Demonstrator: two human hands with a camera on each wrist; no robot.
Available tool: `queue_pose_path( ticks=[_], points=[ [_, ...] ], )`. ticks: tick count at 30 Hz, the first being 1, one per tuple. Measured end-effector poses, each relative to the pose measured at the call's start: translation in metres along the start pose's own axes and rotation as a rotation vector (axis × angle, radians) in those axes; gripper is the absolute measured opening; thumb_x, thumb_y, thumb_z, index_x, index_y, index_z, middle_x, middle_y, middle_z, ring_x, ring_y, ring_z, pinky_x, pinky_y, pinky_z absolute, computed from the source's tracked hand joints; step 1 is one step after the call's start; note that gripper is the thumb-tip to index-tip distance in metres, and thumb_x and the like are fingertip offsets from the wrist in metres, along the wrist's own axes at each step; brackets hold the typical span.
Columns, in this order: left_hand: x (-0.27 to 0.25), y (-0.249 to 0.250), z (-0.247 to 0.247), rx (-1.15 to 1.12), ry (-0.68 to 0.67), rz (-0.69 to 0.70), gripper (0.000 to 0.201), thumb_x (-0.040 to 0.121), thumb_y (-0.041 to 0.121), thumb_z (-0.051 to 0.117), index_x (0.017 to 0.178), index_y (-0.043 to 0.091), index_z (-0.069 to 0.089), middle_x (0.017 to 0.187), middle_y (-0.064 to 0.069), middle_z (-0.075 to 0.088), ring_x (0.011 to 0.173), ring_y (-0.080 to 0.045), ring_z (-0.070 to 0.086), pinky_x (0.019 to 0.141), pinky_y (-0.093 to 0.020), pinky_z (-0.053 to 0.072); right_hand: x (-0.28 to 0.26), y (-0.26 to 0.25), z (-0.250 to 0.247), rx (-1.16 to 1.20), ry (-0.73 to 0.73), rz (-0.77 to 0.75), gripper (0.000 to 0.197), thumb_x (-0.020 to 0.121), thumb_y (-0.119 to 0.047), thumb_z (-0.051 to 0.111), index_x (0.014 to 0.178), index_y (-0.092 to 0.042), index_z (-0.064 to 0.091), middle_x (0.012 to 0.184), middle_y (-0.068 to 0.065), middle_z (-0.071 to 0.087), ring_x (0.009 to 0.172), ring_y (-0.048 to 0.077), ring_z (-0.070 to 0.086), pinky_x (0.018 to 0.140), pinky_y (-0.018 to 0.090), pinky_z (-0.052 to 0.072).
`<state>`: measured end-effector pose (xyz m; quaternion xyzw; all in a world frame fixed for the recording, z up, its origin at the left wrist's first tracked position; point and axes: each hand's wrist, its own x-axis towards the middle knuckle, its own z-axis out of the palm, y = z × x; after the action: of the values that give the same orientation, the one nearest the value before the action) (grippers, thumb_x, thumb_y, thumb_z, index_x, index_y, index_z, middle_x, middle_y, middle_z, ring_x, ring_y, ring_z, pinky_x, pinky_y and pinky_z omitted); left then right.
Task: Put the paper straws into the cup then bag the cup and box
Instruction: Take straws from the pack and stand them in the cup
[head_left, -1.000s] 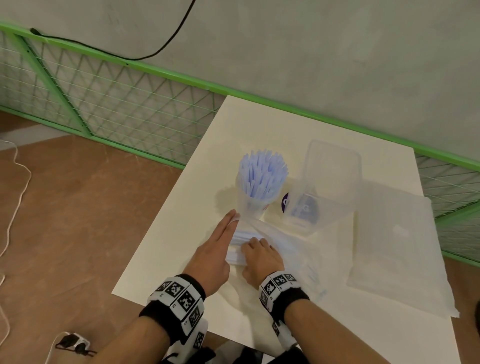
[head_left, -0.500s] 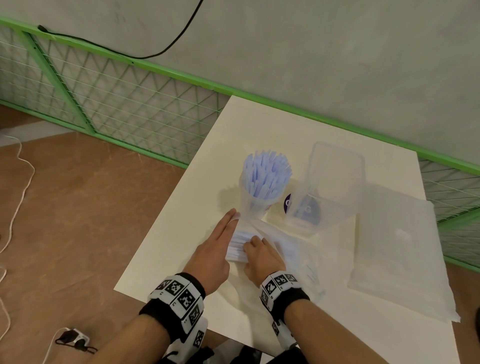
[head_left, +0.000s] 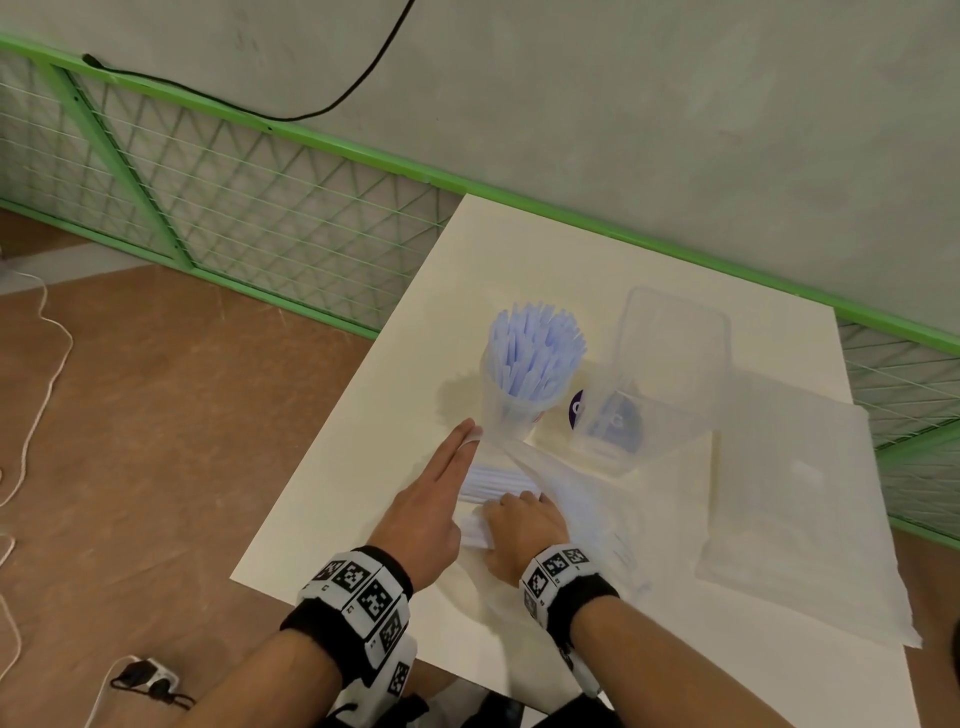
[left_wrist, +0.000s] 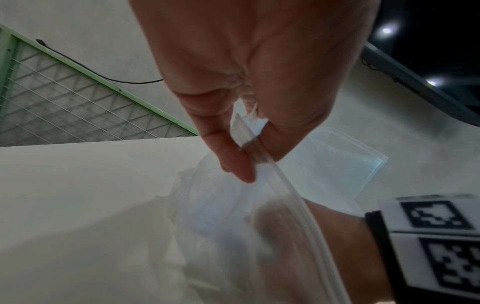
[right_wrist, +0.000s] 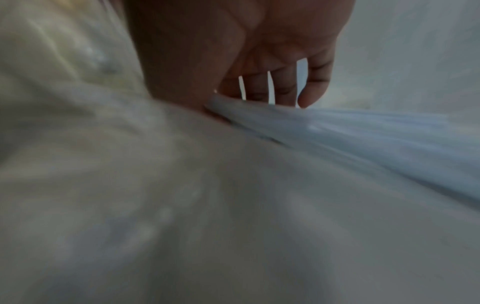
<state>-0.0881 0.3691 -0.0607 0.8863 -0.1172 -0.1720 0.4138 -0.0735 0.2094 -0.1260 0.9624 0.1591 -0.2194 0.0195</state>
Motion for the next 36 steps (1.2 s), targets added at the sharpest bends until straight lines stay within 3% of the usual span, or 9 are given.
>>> queue_pose_path(
  ticks=[5,7,11,14,19,23,27,32,36],
  points=[
    [0.0,-0.004,-0.001,-0.002,0.012,-0.004,0.106,0.073,-0.019,0.043,0.155,0.04,0.011,0.153,0.042,-0.01,0.122,-0.004,0.05,0.088,-0.027,0.052,-0.021,0.017,-0.008,0.403,0.091,0.047,0.03,0.091,-0.037,0.054,0.113,-0.017,0.049,0.102,0.01,0.066,0.096,0.029,0.06,0.077,0.03,0.04],
    [0.002,-0.004,0.0,-0.003,0.016,-0.001,0.106,0.073,-0.02,0.042,0.155,0.039,0.011,0.153,0.042,-0.009,0.123,-0.005,0.05,0.089,-0.028,0.052,-0.03,0.024,-0.012,0.506,0.176,0.084,0.02,0.09,-0.048,0.054,0.084,-0.029,0.05,0.08,0.002,0.063,0.077,0.022,0.06,0.068,0.029,0.041],
    [0.005,-0.003,0.001,-0.009,0.026,0.005,0.104,0.074,-0.019,0.043,0.155,0.039,0.012,0.154,0.041,-0.008,0.125,-0.006,0.049,0.085,-0.017,0.048,-0.048,0.022,-0.019,1.001,0.406,0.203,0.051,0.088,-0.047,0.066,0.051,-0.022,0.042,0.05,-0.006,0.042,0.048,0.009,0.037,0.054,0.022,0.032],
    [0.008,-0.003,0.003,-0.012,0.028,0.007,0.104,0.074,-0.019,0.044,0.155,0.037,0.013,0.155,0.039,-0.006,0.128,-0.007,0.048,0.075,-0.004,0.039,-0.058,0.018,-0.026,1.215,0.485,0.271,0.033,0.081,-0.034,0.076,0.067,-0.009,0.06,0.061,0.007,0.055,0.056,0.009,0.047,0.059,0.023,0.04],
    [0.009,-0.005,0.006,-0.014,0.015,0.007,0.103,0.075,-0.019,0.045,0.155,0.037,0.012,0.154,0.04,-0.007,0.128,-0.006,0.048,0.071,0.001,0.037,-0.066,0.023,-0.024,1.069,0.474,0.378,0.032,0.076,-0.034,0.076,0.073,-0.006,0.062,0.072,0.01,0.062,0.066,0.022,0.057,0.063,0.032,0.048],
    [0.008,-0.006,0.007,0.002,0.016,0.014,0.103,0.074,-0.017,0.046,0.155,0.036,0.012,0.155,0.04,-0.007,0.121,-0.007,0.052,0.072,-0.008,0.043,-0.074,0.025,-0.029,1.084,0.481,0.44,0.038,0.078,-0.037,0.072,0.055,-0.014,0.053,0.053,-0.001,0.052,0.051,0.013,0.046,0.056,0.024,0.042],
    [0.008,-0.005,0.007,0.028,0.01,0.028,0.102,0.074,-0.016,0.046,0.155,0.036,0.011,0.155,0.039,-0.008,0.117,-0.009,0.055,0.075,-0.023,0.051,-0.084,0.025,-0.033,1.188,0.467,0.438,0.03,0.085,-0.038,0.067,0.07,-0.012,0.068,0.073,0.006,0.069,0.07,0.019,0.062,0.066,0.028,0.049],
    [0.008,-0.005,0.007,0.051,-0.004,0.034,0.102,0.076,-0.015,0.047,0.156,0.036,0.01,0.154,0.041,-0.01,0.113,-0.009,0.056,0.074,-0.027,0.053,-0.088,0.036,-0.025,1.019,0.305,0.473,0.041,0.082,-0.035,0.061,0.052,-0.016,0.041,0.047,-0.005,0.044,0.046,0.011,0.039,0.052,0.028,0.036],
    [0.009,-0.002,0.009,0.059,-0.01,0.038,0.102,0.076,-0.015,0.047,0.156,0.036,0.01,0.153,0.041,-0.011,0.113,-0.01,0.056,0.074,-0.029,0.054,-0.089,0.043,-0.03,1.048,0.345,0.517,0.039,0.077,-0.041,0.06,0.057,-0.009,0.05,0.052,0.001,0.053,0.048,0.016,0.049,0.051,0.028,0.044]
  ],
)
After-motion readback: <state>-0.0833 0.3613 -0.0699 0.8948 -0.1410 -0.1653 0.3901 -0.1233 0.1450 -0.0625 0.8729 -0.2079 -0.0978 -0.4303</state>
